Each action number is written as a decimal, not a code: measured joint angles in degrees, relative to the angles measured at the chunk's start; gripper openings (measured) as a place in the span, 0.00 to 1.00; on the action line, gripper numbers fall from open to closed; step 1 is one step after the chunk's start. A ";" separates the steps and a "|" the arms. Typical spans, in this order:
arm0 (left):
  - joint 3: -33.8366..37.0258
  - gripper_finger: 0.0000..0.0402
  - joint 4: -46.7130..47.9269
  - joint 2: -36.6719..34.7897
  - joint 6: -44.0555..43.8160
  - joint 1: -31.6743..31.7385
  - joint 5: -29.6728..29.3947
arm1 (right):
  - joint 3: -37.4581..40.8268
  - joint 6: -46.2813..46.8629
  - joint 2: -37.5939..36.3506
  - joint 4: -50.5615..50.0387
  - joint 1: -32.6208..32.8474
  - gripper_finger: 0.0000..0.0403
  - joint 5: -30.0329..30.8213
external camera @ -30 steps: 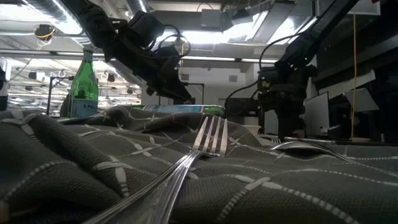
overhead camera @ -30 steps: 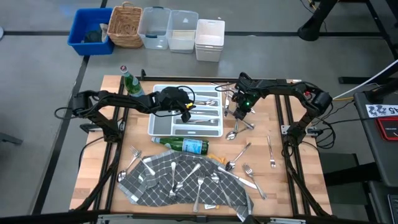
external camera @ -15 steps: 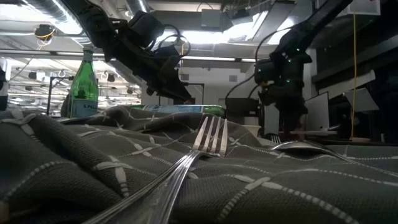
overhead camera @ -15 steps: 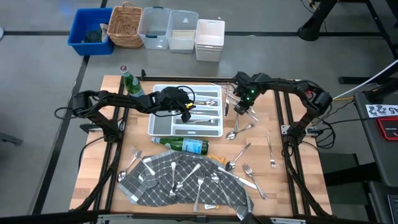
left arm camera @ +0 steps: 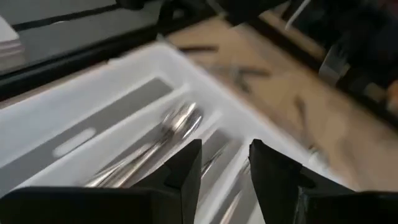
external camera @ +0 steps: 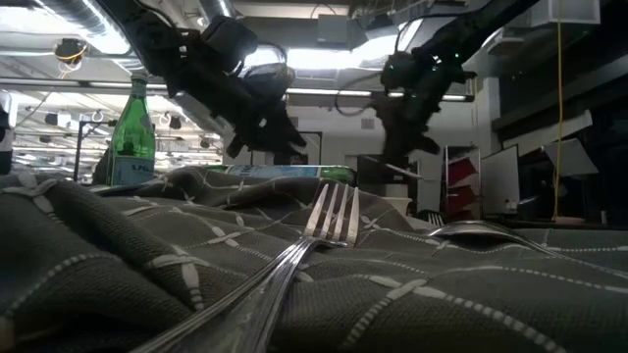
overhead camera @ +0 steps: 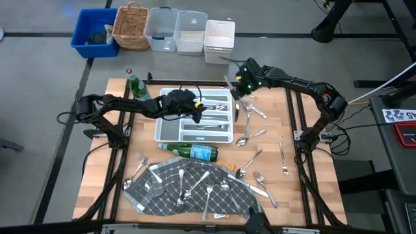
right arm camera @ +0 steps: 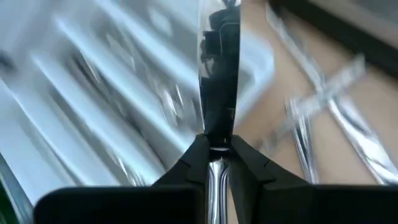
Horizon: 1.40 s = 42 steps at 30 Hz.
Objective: Sort silverware
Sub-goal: Put the silver table knife into the silverware tray
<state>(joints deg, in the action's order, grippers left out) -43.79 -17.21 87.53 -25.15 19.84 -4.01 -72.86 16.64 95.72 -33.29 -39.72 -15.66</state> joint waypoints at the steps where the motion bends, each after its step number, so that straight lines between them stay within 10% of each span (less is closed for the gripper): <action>1: 0.00 0.31 -1.70 0.00 -1.80 0.00 0.01 | 0.00 1.66 0.00 3.02 0.00 0.10 -0.02; 17: 0.00 0.31 -15.99 0.00 -4.36 0.11 -6.38 | 0.00 13.12 0.00 38.18 8.64 0.10 7.07; 42: 0.00 0.31 -18.40 0.00 -1.46 0.14 -8.23 | 0.02 8.46 0.00 43.77 18.89 0.10 18.03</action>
<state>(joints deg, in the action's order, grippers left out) -43.79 -35.61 87.53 -26.61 19.97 -12.23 -72.84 25.10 95.72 10.48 -20.84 2.37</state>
